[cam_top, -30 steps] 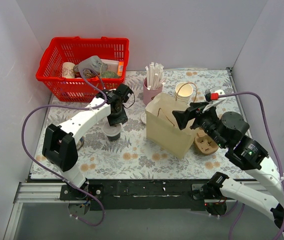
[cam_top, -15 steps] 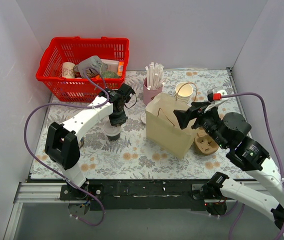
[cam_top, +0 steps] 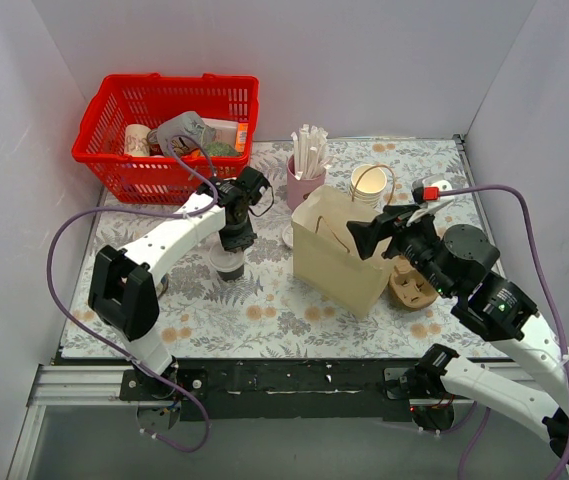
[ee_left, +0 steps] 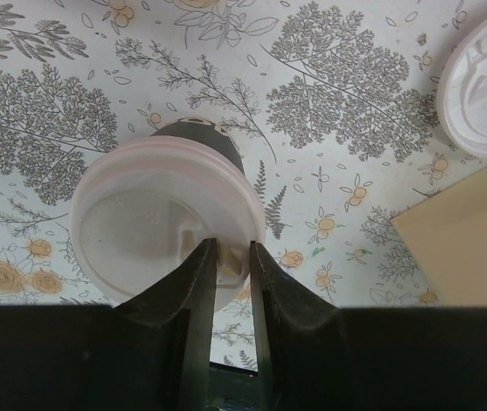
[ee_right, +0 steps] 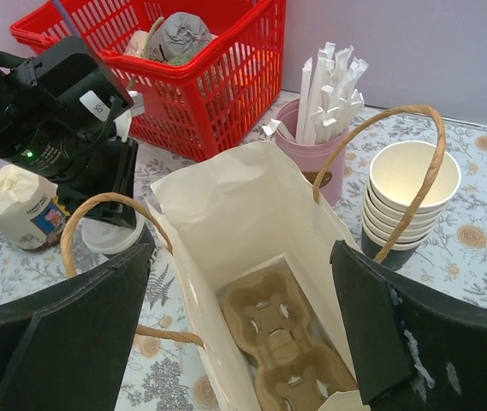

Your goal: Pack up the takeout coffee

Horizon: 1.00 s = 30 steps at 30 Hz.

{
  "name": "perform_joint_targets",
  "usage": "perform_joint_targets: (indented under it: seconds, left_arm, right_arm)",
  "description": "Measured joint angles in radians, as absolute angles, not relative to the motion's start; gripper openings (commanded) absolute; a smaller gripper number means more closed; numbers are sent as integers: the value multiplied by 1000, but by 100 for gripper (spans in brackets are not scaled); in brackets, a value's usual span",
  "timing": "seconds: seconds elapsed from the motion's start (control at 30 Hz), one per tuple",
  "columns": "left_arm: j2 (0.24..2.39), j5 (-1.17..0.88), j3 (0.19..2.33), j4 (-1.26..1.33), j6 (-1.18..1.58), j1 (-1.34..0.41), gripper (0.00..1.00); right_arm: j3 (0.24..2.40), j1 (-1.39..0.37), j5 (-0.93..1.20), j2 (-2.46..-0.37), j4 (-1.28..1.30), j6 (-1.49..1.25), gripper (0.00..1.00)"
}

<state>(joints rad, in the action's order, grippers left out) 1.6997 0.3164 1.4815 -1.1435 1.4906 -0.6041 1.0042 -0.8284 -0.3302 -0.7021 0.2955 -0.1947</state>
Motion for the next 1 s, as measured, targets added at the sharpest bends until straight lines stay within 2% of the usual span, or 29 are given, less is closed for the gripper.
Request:
perform_joint_targets:
  seconds: [0.37, 0.5, 0.77, 1.0]
  left_arm:
    - [1644, 281, 1461, -1092, 1442, -605, 0]
    - [1644, 283, 1461, -1093, 1427, -605, 0]
    - [1630, 337, 1472, -1116, 1380, -605, 0]
    - [1575, 379, 1488, -1132, 1307, -605, 0]
  right_arm:
    - [1088, -828, -241, -695, 297, -196, 96]
    - [1157, -828, -269, -704, 336, -229, 96]
    - [1397, -828, -590, -808, 727, -456, 95]
    - [1399, -828, -646, -823, 1003, -606, 93]
